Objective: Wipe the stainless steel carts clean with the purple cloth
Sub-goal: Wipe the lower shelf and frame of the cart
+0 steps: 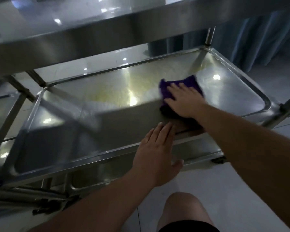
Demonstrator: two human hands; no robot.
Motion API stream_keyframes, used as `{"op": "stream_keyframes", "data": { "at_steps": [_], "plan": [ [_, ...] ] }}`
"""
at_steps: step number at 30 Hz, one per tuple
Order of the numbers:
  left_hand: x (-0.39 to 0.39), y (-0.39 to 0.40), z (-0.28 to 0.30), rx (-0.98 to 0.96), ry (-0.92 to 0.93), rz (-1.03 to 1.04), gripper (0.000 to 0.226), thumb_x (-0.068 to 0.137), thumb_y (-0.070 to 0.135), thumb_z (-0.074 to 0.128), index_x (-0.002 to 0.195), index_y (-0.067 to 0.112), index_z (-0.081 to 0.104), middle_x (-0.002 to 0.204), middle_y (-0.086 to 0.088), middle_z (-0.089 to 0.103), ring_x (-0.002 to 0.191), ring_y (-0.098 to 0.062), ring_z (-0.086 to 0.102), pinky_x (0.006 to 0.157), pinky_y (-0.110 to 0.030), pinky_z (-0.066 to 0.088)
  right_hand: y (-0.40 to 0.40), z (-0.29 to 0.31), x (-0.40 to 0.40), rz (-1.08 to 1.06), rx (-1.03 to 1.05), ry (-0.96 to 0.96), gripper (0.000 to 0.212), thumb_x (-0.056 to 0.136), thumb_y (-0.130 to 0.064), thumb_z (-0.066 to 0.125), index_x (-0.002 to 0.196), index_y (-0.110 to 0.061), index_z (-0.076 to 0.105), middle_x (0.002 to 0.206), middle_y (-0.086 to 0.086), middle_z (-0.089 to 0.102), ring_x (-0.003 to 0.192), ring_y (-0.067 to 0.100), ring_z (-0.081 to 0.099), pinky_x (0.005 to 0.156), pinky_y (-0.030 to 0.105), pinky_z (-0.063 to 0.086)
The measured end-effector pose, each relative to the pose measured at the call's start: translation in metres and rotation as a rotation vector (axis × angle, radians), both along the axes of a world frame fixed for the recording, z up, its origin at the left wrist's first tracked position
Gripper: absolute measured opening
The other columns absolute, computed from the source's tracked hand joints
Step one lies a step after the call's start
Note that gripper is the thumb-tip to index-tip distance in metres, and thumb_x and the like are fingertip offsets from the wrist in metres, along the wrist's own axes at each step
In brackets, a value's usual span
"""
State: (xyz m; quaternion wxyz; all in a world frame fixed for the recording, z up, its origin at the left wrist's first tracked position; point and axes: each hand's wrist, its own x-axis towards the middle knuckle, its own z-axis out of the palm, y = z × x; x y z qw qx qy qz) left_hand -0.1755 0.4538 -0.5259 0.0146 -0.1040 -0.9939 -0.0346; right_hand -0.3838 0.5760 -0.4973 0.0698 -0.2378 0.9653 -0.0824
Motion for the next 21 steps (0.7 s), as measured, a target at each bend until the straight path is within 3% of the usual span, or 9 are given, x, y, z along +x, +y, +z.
{"op": "stream_keyframes", "data": {
  "at_steps": [3, 5, 7, 11, 13, 16, 19, 21],
  "plan": [
    [0.007, -0.014, 0.008, 0.068, 0.013, -0.075, 0.09, 0.1, 0.06, 0.049, 0.17, 0.02, 0.01, 0.178, 0.001, 0.004, 0.164, -0.017, 0.003, 0.132, -0.039, 0.007, 0.047, 0.001, -0.014, -0.247, 0.008, -0.016, 0.073, 0.101, -0.063, 0.019, 0.165, -0.03, 0.01, 0.173, -0.009, 0.001, 0.159, 0.018, 0.0, 0.127, 0.046, 0.002],
    [0.022, -0.037, 0.014, 0.085, 0.075, -0.033, 0.077, 0.104, 0.053, 0.047, 0.168, 0.016, 0.024, 0.177, -0.004, 0.017, 0.163, -0.021, 0.015, 0.131, -0.043, 0.015, 0.056, 0.001, -0.012, -0.323, 0.012, -0.038, 0.074, 0.1, -0.063, 0.015, 0.165, -0.03, 0.007, 0.173, -0.009, -0.002, 0.159, 0.018, -0.004, 0.127, 0.047, 0.0],
    [0.038, -0.078, 0.022, 0.111, 0.124, 0.141, 0.071, 0.105, 0.049, 0.045, 0.165, 0.013, 0.036, 0.173, -0.009, 0.029, 0.159, -0.027, 0.028, 0.129, -0.047, 0.023, 0.044, 0.002, -0.004, -0.377, 0.014, -0.056, 0.073, 0.102, -0.061, 0.014, 0.166, -0.026, 0.004, 0.173, -0.006, -0.004, 0.159, 0.022, -0.006, 0.127, 0.049, -0.001],
    [0.059, -0.18, 0.041, 0.029, 0.07, 0.493, 0.066, 0.108, 0.05, 0.029, 0.163, 0.015, 0.035, 0.169, -0.013, 0.035, 0.154, -0.034, 0.035, 0.125, -0.052, 0.029, -0.035, 0.004, 0.026, -0.476, 0.025, -0.066, 0.074, 0.104, -0.055, 0.013, 0.166, -0.016, 0.001, 0.173, 0.004, -0.006, 0.158, 0.034, -0.007, 0.127, 0.054, -0.001],
    [0.062, -0.212, 0.044, 0.034, 0.049, 0.577, 0.061, 0.108, 0.051, 0.034, 0.161, 0.019, 0.035, 0.166, -0.01, 0.038, 0.151, -0.033, 0.038, 0.122, -0.054, 0.034, -0.096, 0.004, 0.053, -0.382, 0.001, -0.049, 0.074, 0.103, -0.053, 0.017, 0.166, -0.014, 0.004, 0.174, 0.005, -0.003, 0.158, 0.035, -0.004, 0.126, 0.054, 0.001],
    [0.056, -0.231, 0.037, 0.075, 0.016, 0.608, 0.06, 0.108, 0.053, 0.037, 0.16, 0.024, 0.032, 0.166, -0.006, 0.035, 0.152, -0.03, 0.036, 0.121, -0.054, 0.033, -0.172, 0.0, 0.102, -0.036, -0.025, 0.001, 0.074, 0.103, -0.055, 0.017, 0.166, -0.018, 0.007, 0.174, 0.003, -0.001, 0.159, 0.031, -0.003, 0.127, 0.051, 0.001],
    [0.049, -0.253, 0.031, 0.123, -0.012, 0.635, 0.063, 0.107, 0.059, 0.031, 0.16, 0.023, 0.032, 0.167, -0.008, 0.033, 0.154, -0.031, 0.033, 0.124, -0.055, 0.03, -0.185, -0.006, 0.114, 0.225, -0.013, -0.026, 0.072, 0.102, -0.06, 0.01, 0.166, -0.026, 0.005, 0.173, -0.006, -0.004, 0.159, 0.022, -0.007, 0.127, 0.047, -0.004],
    [0.052, -0.272, 0.028, 0.096, -0.027, 0.652, 0.069, 0.105, 0.065, 0.028, 0.16, 0.023, 0.032, 0.169, -0.009, 0.032, 0.156, -0.031, 0.03, 0.125, -0.056, 0.028, -0.164, -0.006, 0.097, 0.204, -0.018, 0.0, 0.071, 0.103, -0.061, 0.013, 0.165, -0.029, 0.009, 0.173, -0.009, -0.001, 0.159, 0.019, -0.003, 0.128, 0.045, -0.001]
  ]
}}
